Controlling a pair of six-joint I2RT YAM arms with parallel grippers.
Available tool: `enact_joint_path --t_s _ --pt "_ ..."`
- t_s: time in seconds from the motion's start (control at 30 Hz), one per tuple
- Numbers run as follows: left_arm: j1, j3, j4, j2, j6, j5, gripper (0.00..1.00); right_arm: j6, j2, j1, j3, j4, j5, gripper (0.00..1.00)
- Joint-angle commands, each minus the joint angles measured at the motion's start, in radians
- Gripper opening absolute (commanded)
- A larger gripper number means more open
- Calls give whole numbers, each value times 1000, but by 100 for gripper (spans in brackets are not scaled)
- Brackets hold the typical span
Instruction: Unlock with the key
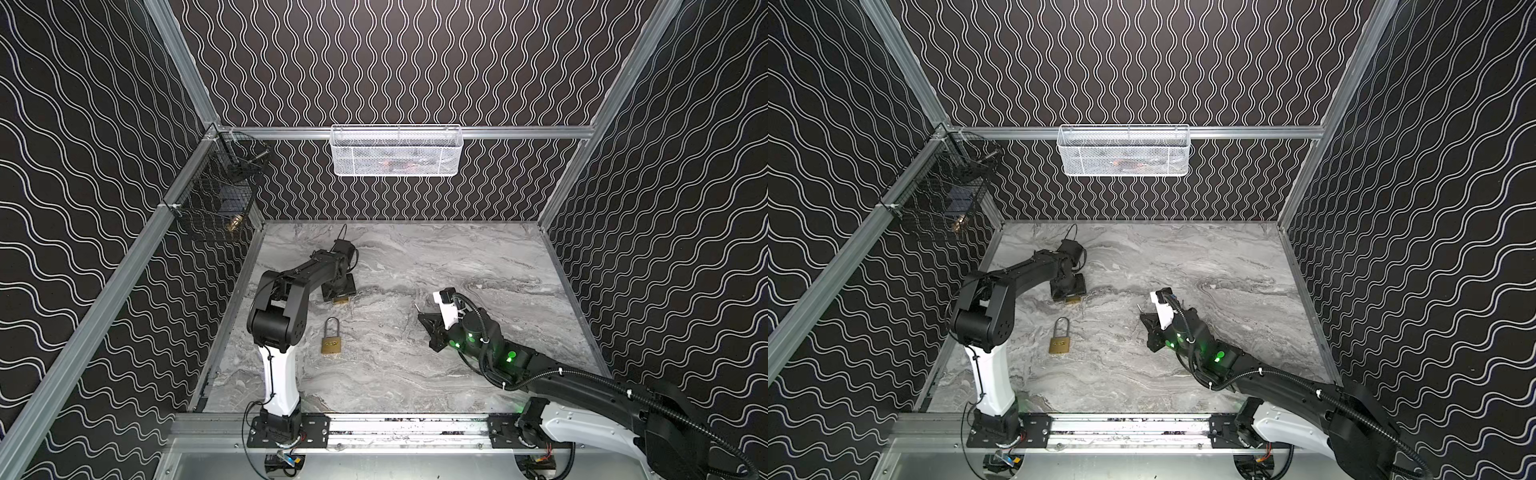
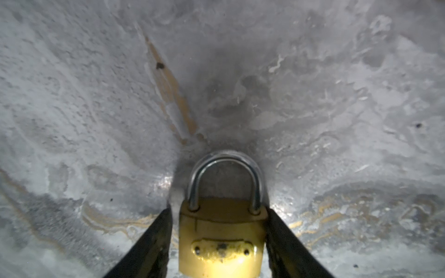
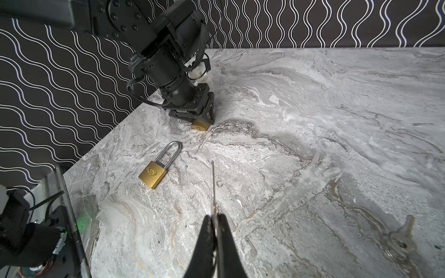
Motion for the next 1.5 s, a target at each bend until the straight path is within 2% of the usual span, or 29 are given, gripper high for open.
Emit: enact_joint_path --t_s 0.0,0.13,0.27,0.4,0.57,0.77,0.9,1.0,1.17,1.3,1.47 --pt "-5 -5 -4 12 -3 -1 59 -6 2 1 9 -8 -1 0" --pt "-11 -6 -7 21 0 14 54 -6 12 1 8 3 -15 0" --pt "-11 -21 23 4 -5 50 39 -8 35 1 21 11 -27 0" --pt "-11 -32 41 -39 -15 92 38 -22 72 1 53 6 -24 0" --pt "-35 -66 129 -185 -68 173 36 -37 124 -2 42 85 -12 0" --pt "-151 -202 432 -406 -188 222 34 8 201 -5 -17 271 54 0" --pt "-260 -357 688 -538 -300 176 32 84 266 -3 43 202 179 0" --pt "-319 -459 858 -595 -376 115 32 112 286 2 62 193 199 0" --pt "-369 -611 1152 -634 -481 69 31 147 288 34 52 221 227 0" --pt "-389 -668 1234 -660 -487 24 30 159 284 56 54 221 237 0" --pt "-392 -710 1304 -668 -498 27 29 158 309 67 92 197 227 0"
